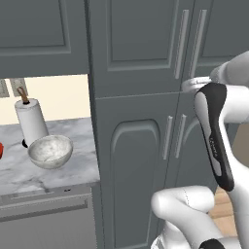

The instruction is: Open the cabinet. Pick the bowls from the counter and place them in the cabinet. Then close the cabinet.

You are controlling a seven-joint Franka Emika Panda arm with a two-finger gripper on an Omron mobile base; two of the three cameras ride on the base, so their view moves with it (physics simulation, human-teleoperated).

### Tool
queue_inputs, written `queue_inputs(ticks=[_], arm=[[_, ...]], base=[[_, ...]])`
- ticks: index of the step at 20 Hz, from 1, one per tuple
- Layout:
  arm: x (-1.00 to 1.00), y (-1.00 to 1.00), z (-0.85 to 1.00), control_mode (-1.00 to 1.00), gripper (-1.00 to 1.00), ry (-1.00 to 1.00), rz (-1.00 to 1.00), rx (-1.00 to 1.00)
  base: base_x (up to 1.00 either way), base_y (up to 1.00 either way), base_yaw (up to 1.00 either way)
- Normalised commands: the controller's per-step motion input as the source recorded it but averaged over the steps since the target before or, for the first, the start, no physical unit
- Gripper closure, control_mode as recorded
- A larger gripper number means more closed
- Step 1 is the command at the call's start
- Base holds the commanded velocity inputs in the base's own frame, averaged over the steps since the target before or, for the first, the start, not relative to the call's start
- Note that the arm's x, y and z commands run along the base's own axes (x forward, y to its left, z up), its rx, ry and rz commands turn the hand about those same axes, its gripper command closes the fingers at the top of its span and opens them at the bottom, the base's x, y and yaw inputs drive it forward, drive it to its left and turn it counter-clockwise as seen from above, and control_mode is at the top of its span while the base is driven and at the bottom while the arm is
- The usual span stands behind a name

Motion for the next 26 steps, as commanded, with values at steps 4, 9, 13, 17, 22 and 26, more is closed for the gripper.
queue_inputs(ticks=[4, 9, 13, 17, 22, 26], arm=[[0.14, 0.0, 0.39, -1.0, -1.0, -0.1, 0.0, -0.02], [0.3, 0.0, 0.34, -1.0, -1.0, 0.0, 0.0, -0.02], [0.39, 0.0, 0.31, -1.0, -1.0, 0.0, 0.0, -0.02], [0.41, -0.02, 0.14, -1.0, -1.0, -0.04, 0.0, -0.02], [0.25, -0.09, 0.0, -1.0, -1.0, -0.19, 0.01, 0.0], [0.17, -0.09, 0.0, -1.0, -1.0, -0.18, 0.02, 0.0]], base=[[0.0, 0.0, 0.0], [0.0, 0.0, 0.0], [0.0, 0.0, 0.0], [0.0, 0.0, 0.0], [0.0, 0.0, 0.0], [0.0, 0.0, 0.0]])
